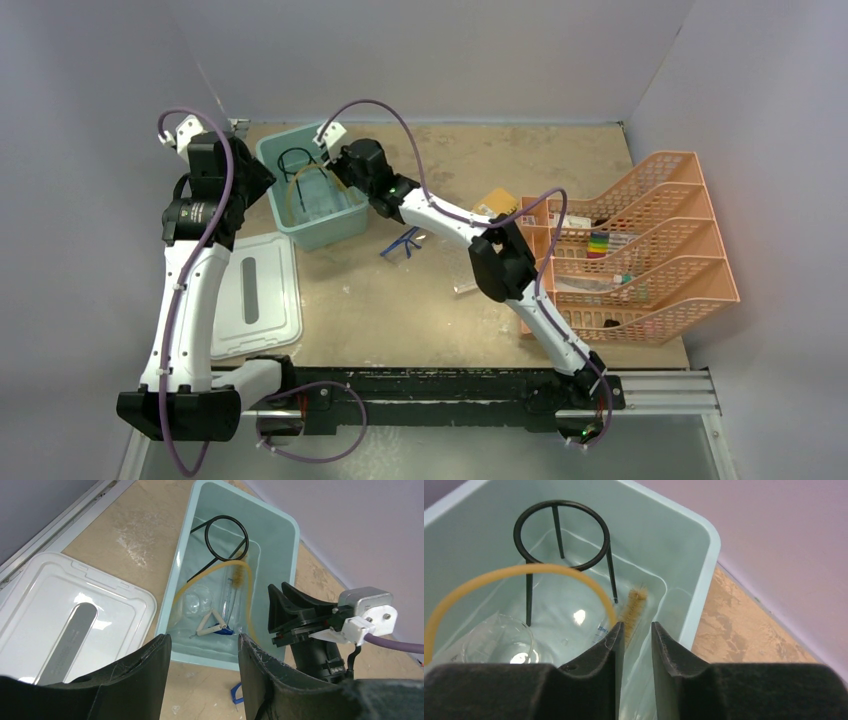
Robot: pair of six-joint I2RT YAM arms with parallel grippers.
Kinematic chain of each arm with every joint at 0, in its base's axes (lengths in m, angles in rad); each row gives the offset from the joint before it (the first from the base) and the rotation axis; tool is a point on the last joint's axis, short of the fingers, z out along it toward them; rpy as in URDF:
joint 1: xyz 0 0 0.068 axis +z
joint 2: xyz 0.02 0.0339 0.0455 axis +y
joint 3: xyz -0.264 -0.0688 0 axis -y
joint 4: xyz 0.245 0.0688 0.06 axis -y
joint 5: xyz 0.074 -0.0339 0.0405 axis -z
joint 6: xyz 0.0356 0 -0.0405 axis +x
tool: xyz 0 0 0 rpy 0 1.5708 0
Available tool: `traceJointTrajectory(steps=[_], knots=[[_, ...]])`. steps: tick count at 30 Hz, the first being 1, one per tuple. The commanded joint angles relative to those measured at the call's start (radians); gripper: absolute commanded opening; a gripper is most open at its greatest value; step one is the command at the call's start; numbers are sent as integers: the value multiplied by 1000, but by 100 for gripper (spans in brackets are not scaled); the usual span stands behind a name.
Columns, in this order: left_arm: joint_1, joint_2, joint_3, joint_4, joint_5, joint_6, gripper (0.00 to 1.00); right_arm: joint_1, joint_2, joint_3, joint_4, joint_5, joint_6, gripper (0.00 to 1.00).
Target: Organize the chemistry lab equipment
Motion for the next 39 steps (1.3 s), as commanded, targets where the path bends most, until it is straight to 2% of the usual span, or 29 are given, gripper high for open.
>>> traceJointTrajectory(steps=[1, 5, 12, 18, 21, 25, 28, 31, 39], knots=[[7, -12, 4, 10, -4, -5, 51, 3, -39, 137, -19, -1, 38, 29], [7, -13, 1, 15, 6, -7, 51, 3, -56, 200, -77, -24, 100, 34], [7, -19, -9, 40, 66, 3, 51, 3, -143, 163, -127, -28, 166, 42], [7, -30, -46, 122, 234, 46, 53, -11, -376, -70, -189, -5, 292, 58], [7, -28, -76, 185, 383, 79, 53, -33, -504, -229, -252, 46, 353, 65], [-14, -7, -95, 254, 482, 93, 54, -144, -648, -399, -399, 16, 545, 66], [-95, 21, -86, 279, 456, 121, 55, -245, -742, -552, -482, -8, 656, 66], [-214, 65, -69, 278, 383, 153, 55, -307, -819, -701, -516, -13, 685, 66], [-398, 218, -65, 276, 332, 225, 60, -361, -902, -874, -622, -9, 738, 67]])
